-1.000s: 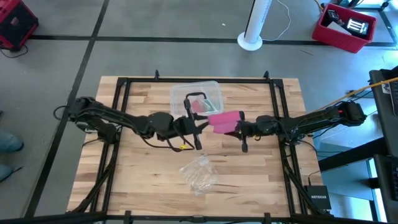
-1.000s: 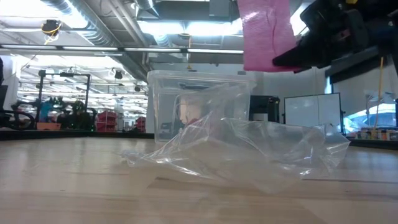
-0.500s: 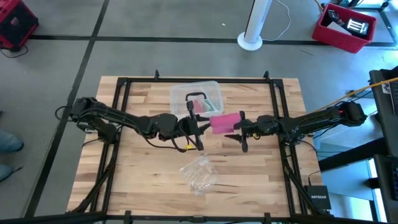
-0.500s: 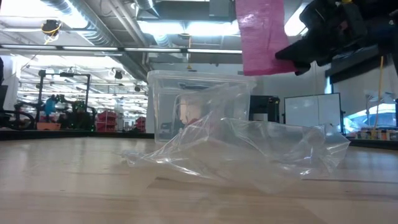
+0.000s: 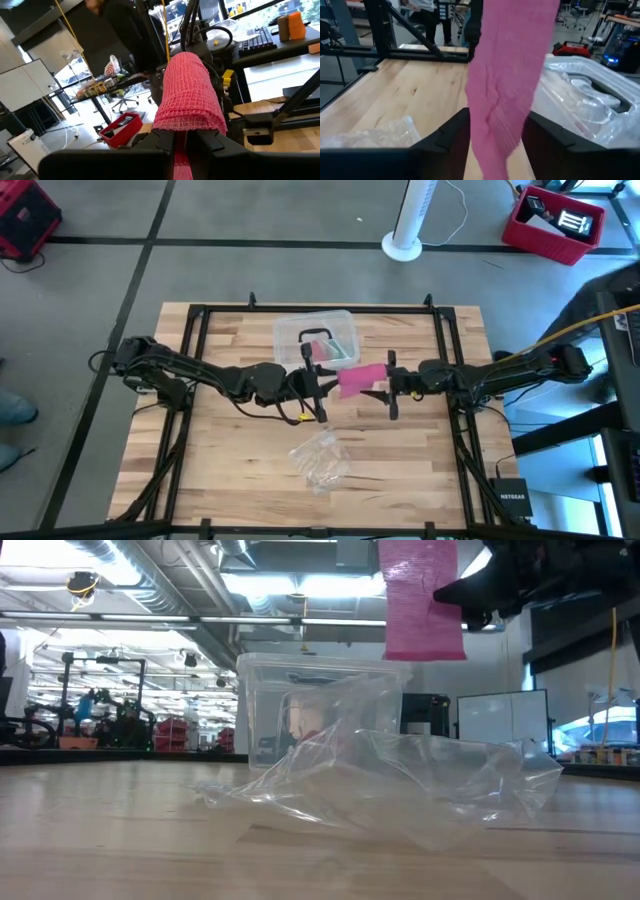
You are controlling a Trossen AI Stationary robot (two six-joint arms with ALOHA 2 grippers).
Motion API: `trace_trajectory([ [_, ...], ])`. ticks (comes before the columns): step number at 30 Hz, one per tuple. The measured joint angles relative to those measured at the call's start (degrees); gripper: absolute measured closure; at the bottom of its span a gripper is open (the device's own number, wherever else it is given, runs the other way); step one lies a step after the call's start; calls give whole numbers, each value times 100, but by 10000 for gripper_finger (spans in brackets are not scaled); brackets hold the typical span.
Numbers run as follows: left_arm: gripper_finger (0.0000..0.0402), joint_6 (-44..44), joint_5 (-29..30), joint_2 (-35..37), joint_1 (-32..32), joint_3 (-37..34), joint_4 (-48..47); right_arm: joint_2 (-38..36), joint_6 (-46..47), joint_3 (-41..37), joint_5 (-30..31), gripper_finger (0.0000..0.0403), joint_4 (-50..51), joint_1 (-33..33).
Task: Roll bandage
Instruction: Roll the pink bandage
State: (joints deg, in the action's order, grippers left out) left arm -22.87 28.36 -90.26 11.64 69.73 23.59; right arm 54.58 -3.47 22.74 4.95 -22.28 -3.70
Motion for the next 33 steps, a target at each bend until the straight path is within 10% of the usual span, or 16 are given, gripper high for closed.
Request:
trace_trajectory([
  [14,380,-11,-191,0,-17,-2,94,377,-103,0,-356,394,-121,-4],
  [33,380,-725,404,14,-509,-4,-262,255,368,850,-26,399,106,-1890],
])
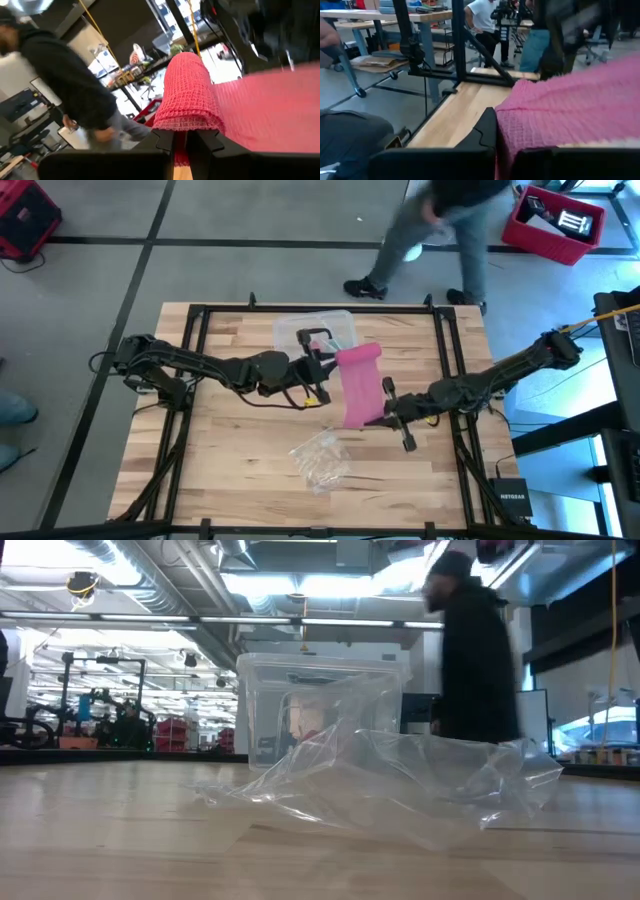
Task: Roll bandage
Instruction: Roll the pink bandage
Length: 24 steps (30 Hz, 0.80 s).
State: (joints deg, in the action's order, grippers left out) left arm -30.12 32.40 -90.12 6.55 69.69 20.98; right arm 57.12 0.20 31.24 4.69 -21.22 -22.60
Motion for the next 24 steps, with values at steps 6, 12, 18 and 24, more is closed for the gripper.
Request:
trace_trajectory([
  [6,380,-5,-11,1,73,0,-266,0,-325,1020,523,399,1060,-462],
  [12,380,-203,-28,-196,246,0,-207,1,-678,1770,630,399,1235,-682],
  [18,380,-466,-59,-551,460,2,-191,15,-966,2162,839,400,1271,-659],
  [24,380,-482,-153,-763,816,4,-165,15,-1227,2592,1911,397,1844,-525],
])
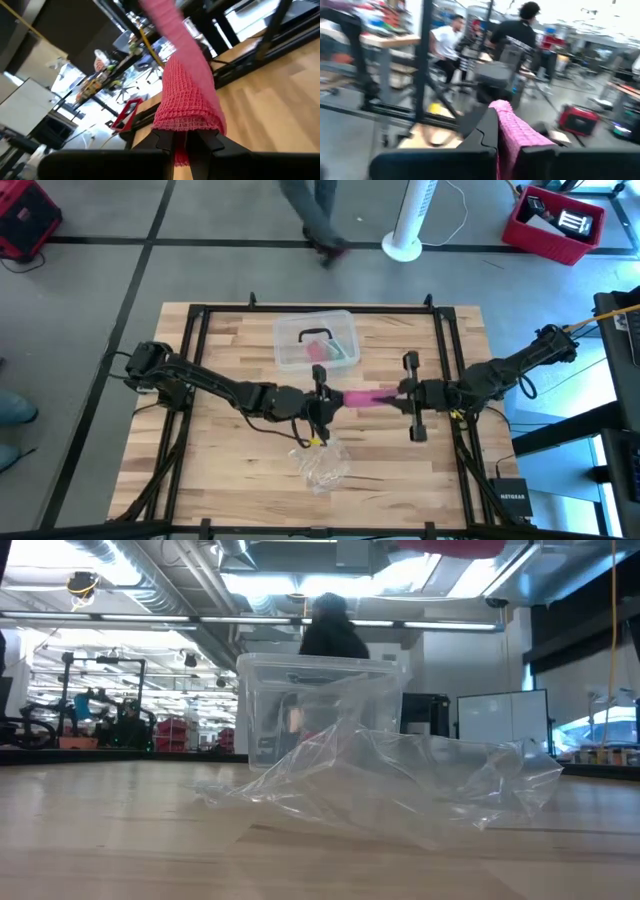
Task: Roll bandage
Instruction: Roll the pink bandage
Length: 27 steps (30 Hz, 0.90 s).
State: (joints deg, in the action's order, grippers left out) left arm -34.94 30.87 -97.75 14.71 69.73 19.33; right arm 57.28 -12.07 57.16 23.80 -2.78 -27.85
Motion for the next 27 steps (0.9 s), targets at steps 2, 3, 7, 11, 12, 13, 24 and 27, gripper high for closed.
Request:
trace_trajectory([
  [2,380,3,0,-32,112,0,17,0,61,84,67,397,224,201],
  [3,380,38,-8,-69,165,0,82,0,112,92,65,397,307,318],
  [7,380,5,-48,-123,391,-2,379,0,293,88,63,396,643,874],
  [11,380,-188,-34,-110,601,-2,585,16,630,47,-12,396,1229,1399],
  [12,380,-276,-26,-110,636,-2,632,27,691,-25,-112,396,1246,1528],
  [13,380,-341,-22,-110,659,-2,667,31,756,-131,-253,396,1248,1655],
  [24,380,210,-169,-116,610,-13,295,208,1819,-1209,-1420,388,1225,2157],
  [27,380,701,-357,-204,532,-15,175,405,1827,-1235,-1540,356,1247,2152],
])
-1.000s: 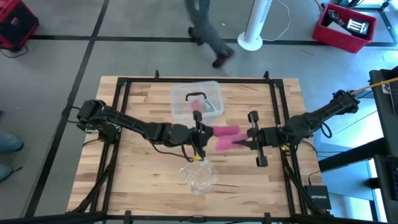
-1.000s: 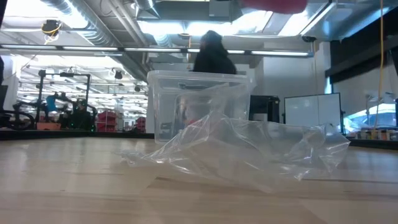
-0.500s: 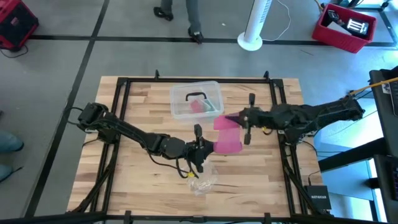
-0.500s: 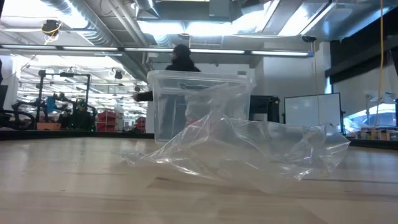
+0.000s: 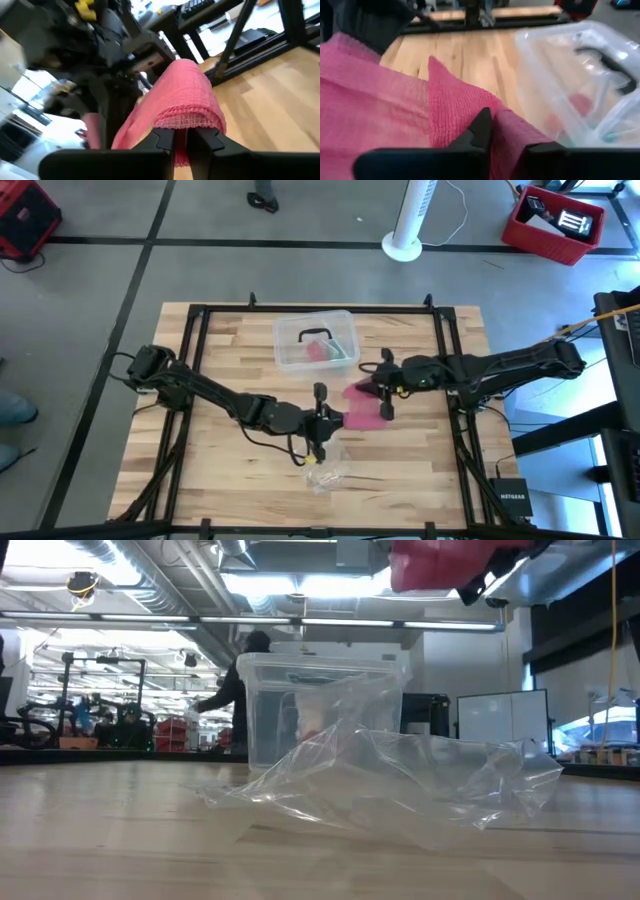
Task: Roll bandage
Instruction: Roll the pink bandage
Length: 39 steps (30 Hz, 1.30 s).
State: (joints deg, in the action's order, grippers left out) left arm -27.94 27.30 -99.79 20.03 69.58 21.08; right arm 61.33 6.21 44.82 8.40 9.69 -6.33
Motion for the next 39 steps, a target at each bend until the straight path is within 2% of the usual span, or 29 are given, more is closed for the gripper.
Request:
trace_trajectory([
  [7,380,1354,-398,-558,-115,-56,321,628,86,-7,-114,236,221,0],
  [11,380,1864,-413,-706,-118,-538,1088,725,112,-9,-137,178,432,0],
  [14,380,2202,-419,-701,-126,-939,1589,670,124,-9,-253,151,547,0],
  [19,380,2505,-421,-696,-135,-1126,1643,570,132,-3,-379,132,583,0],
  [26,380,2314,-408,-692,-131,-1126,1708,696,306,39,-412,131,337,0],
  [30,380,2322,-423,-692,-130,-1126,1540,794,1091,103,-1147,119,940,78],
  [32,380,2349,-423,-692,-129,-1126,1493,795,1466,231,-1301,112,1073,138],
  [37,380,2349,-430,-692,-127,-1126,1439,786,2085,639,-762,105,989,308],
  [39,380,2363,-434,-692,-123,-1126,1440,809,2292,658,-757,105,1081,319],
])
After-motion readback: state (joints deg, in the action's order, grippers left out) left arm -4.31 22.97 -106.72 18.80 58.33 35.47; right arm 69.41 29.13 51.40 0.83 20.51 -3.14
